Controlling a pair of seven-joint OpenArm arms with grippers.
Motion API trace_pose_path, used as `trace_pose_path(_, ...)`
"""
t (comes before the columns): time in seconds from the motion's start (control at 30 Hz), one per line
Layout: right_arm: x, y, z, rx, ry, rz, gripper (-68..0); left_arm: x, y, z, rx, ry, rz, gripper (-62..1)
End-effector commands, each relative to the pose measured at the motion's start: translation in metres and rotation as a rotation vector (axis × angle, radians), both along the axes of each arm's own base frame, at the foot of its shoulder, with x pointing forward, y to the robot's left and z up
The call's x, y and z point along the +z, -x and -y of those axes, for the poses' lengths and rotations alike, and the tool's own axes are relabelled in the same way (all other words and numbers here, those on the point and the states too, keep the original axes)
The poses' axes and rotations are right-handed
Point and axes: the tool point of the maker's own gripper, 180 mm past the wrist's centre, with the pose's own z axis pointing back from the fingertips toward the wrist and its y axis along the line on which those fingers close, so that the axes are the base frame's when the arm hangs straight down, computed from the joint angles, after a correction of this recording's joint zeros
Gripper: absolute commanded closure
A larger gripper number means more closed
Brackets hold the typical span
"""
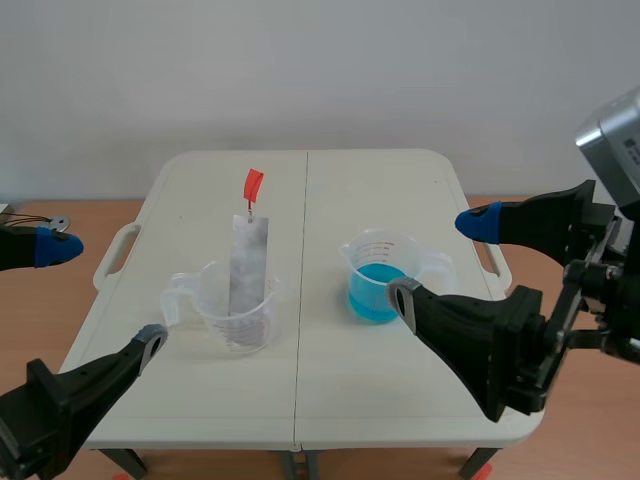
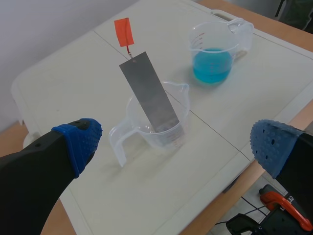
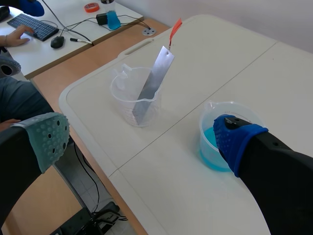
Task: Hold the metal plate by the orange handle, dip it into the blue solution, take it out and point at it, then put the plate back in the beaker on the left.
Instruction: 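Lift the metal plate out of the left beaker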
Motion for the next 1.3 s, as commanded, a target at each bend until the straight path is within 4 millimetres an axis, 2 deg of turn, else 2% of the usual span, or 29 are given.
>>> trace_pose_path(0.0,0.009,-0.003,0.000,0.004,-0.029,0.026,-60.4,0.000,0.001,-0.001,0.010,0.007,-0.006,-62.3)
trace_pose_path(0.87,0.009,-0.003,0.000,0.004,-0.029,0.029,-60.4,0.000,0.001,-0.001,0.011,0.007,-0.006,-62.3)
trace_pose_path(1.13,0.023,-0.018,-0.002,0.013,-0.016,0.088,-60.4,0.000,0.001,-0.001,0.011,0.007,-0.006,-62.3)
trace_pose_path(1.17,0.023,-0.019,-0.005,0.021,-0.010,0.091,-60.4,0.000,0.001,-0.001,0.010,0.007,-0.006,-60.7)
trace_pose_path(1.2,0.023,-0.021,-0.008,0.028,-0.005,0.091,-60.4,0.000,0.001,-0.001,0.011,0.006,-0.007,-51.1)
trace_pose_path(1.27,0.022,-0.025,-0.014,0.037,0.005,0.084,-60.4,-0.005,0.002,-0.002,0.014,-0.010,-0.028,-17.3)
